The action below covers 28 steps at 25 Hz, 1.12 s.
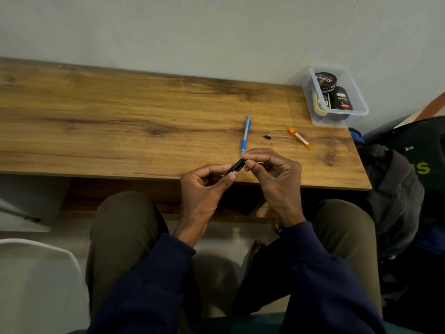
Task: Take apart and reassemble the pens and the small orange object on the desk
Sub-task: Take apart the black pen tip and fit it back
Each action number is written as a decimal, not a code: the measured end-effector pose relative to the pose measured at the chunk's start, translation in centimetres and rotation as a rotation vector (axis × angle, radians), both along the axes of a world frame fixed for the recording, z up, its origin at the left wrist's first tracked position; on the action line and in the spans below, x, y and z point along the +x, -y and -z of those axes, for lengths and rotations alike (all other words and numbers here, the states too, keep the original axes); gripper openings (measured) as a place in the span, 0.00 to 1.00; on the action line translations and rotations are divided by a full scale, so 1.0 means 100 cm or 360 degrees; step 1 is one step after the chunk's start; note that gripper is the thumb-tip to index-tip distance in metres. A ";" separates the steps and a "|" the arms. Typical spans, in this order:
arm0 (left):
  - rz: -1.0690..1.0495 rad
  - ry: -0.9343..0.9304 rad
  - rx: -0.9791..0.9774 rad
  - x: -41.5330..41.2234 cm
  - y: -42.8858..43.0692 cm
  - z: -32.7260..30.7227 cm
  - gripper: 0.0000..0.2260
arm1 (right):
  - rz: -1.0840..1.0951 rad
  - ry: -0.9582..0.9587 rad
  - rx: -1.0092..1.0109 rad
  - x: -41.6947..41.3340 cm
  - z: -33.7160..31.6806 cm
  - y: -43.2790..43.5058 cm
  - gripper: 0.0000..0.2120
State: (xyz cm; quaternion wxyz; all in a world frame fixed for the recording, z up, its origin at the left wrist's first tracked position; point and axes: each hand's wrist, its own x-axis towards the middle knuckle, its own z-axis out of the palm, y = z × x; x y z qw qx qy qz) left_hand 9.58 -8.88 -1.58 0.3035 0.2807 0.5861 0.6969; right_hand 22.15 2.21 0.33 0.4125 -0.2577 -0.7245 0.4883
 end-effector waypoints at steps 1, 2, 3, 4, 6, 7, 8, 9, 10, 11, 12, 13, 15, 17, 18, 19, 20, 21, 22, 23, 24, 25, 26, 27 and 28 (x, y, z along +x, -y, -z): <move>0.0006 0.0010 0.0004 0.000 0.000 0.000 0.10 | 0.0010 -0.0058 -0.0078 0.000 0.002 0.000 0.08; 0.0014 0.0025 0.0010 0.000 0.000 0.000 0.10 | 0.0040 -0.0140 -0.0189 0.000 0.003 0.001 0.09; 0.0019 0.0045 0.0015 0.000 0.000 0.000 0.10 | 0.0106 -0.0209 -0.0301 0.001 0.005 -0.001 0.09; 0.0018 0.0065 0.0017 0.000 -0.001 -0.001 0.10 | 0.0212 -0.0232 -0.0382 0.002 0.007 -0.003 0.09; 0.0008 0.0084 0.0013 0.001 -0.001 -0.002 0.10 | 0.0481 -0.0101 -0.0423 0.004 0.012 -0.011 0.09; 0.0008 0.0082 0.0010 0.001 -0.001 -0.002 0.10 | 0.0598 0.0015 -0.0397 0.005 0.015 -0.016 0.09; 0.0012 0.0079 0.0008 0.002 -0.001 -0.001 0.11 | 0.0690 0.0138 -0.0339 0.005 0.018 -0.021 0.09; 0.0018 0.0078 0.0009 0.002 -0.001 -0.001 0.11 | 0.0756 0.0259 -0.0241 0.004 0.020 -0.026 0.10; 0.0025 0.0076 0.0013 0.001 -0.001 -0.001 0.11 | 0.0795 0.0368 -0.0125 0.002 0.021 -0.033 0.10; 0.0030 0.0069 0.0017 0.001 -0.001 0.000 0.11 | 0.0816 0.0452 -0.0028 -0.001 0.022 -0.040 0.11; 0.0032 0.0061 0.0014 0.001 -0.001 0.000 0.11 | 0.0830 0.0511 0.0028 -0.005 0.022 -0.049 0.12; 0.0031 0.0058 0.0007 0.001 -0.001 0.000 0.11 | 0.0837 0.0553 0.0047 -0.009 0.022 -0.057 0.13; 0.0024 0.0064 -0.0005 0.001 -0.002 0.001 0.11 | 0.0831 0.0602 0.0039 -0.014 0.022 -0.075 0.15; 0.0024 0.0065 -0.0014 0.002 -0.002 0.000 0.11 | 0.0822 0.0640 0.0048 -0.017 0.023 -0.088 0.16; 0.0032 0.0062 -0.0012 0.002 -0.002 0.000 0.11 | 0.0820 0.0663 0.0075 -0.018 0.024 -0.092 0.16; 0.0039 0.0058 -0.0008 0.002 -0.003 0.000 0.11 | 0.0819 0.0687 0.0106 -0.019 0.025 -0.095 0.15; 0.0043 0.0056 -0.0008 0.002 -0.003 0.000 0.11 | 0.0820 0.0706 0.0132 -0.019 0.025 -0.097 0.14; 0.0046 0.0057 -0.0009 0.002 -0.002 0.000 0.11 | 0.0822 0.0722 0.0150 -0.020 0.026 -0.098 0.11; 0.0044 0.0056 -0.0013 0.002 -0.002 0.001 0.10 | 0.0818 0.0738 0.0164 -0.021 0.026 -0.098 0.08; 0.0035 0.0056 -0.0019 0.002 -0.002 0.001 0.10 | 0.0805 0.0761 0.0177 -0.021 0.027 -0.098 0.06; 0.0024 0.0064 -0.0031 0.002 -0.002 0.001 0.10 | 0.0786 0.0783 0.0199 -0.021 0.027 -0.096 0.05; 0.0012 0.0081 -0.0047 0.002 -0.003 0.002 0.10 | 0.0762 0.0786 0.0217 -0.020 0.027 -0.095 0.05; 0.0001 0.0104 -0.0058 0.002 -0.004 0.002 0.10 | 0.0723 0.0758 0.0218 -0.019 0.025 -0.093 0.04; -0.0005 0.0122 -0.0064 0.002 -0.004 0.002 0.09 | 0.0667 0.0697 0.0190 -0.017 0.023 -0.089 0.04; -0.0007 0.0135 -0.0065 0.002 -0.004 0.002 0.09 | 0.0604 0.0624 0.0148 -0.014 0.020 -0.083 0.04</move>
